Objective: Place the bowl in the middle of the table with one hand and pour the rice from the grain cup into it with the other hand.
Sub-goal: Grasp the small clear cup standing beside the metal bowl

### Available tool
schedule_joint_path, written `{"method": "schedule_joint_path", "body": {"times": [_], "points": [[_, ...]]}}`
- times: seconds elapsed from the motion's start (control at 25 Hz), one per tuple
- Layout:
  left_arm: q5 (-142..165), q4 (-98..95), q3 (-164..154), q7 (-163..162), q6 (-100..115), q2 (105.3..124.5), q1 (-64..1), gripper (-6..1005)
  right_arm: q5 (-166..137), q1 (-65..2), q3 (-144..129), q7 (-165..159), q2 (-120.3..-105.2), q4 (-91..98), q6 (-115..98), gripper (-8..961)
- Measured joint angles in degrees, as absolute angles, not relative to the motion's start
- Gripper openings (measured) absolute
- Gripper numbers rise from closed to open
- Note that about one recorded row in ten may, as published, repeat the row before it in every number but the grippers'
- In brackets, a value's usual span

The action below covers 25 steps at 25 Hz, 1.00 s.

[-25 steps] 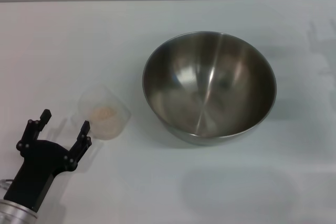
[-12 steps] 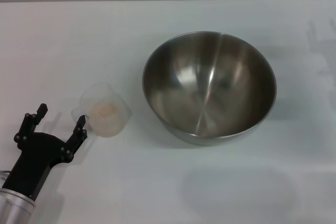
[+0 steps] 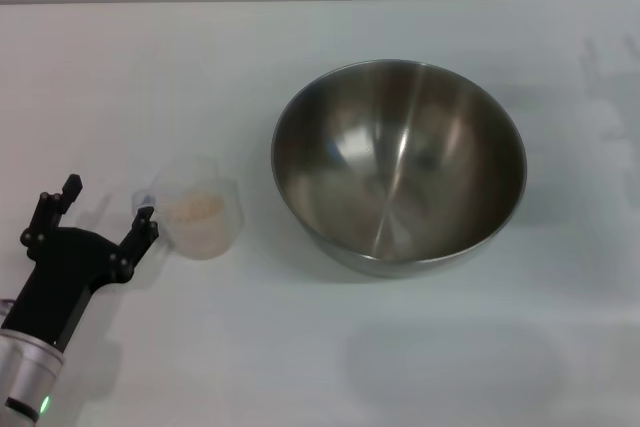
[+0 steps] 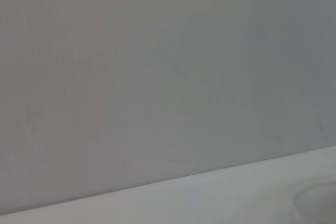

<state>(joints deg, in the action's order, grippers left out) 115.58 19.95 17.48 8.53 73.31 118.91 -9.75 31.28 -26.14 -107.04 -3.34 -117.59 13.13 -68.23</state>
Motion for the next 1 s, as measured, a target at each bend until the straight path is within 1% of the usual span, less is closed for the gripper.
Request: {"method": "schedule_joint_path", "body": {"times": [0.24, 0.76, 1.0], "points": [[115.6, 19.9, 18.5, 8.5, 72.4, 118.92, -11.1, 841, 31.4, -26.6, -107.0, -3.3, -117.73, 13.1, -67.8, 524], [116.0, 19.4, 18.3, 8.5, 72.5, 118.87, -11.2, 709, 31.7, -27.2, -107.0, -3.3, -117.92, 12.7, -67.7, 523], [116.1, 19.5, 17.7, 8.5, 72.3, 118.86, -11.7, 541, 31.7, -27.2, -106.9, -3.3, -117.97, 12.8, -67.1, 524]]}}
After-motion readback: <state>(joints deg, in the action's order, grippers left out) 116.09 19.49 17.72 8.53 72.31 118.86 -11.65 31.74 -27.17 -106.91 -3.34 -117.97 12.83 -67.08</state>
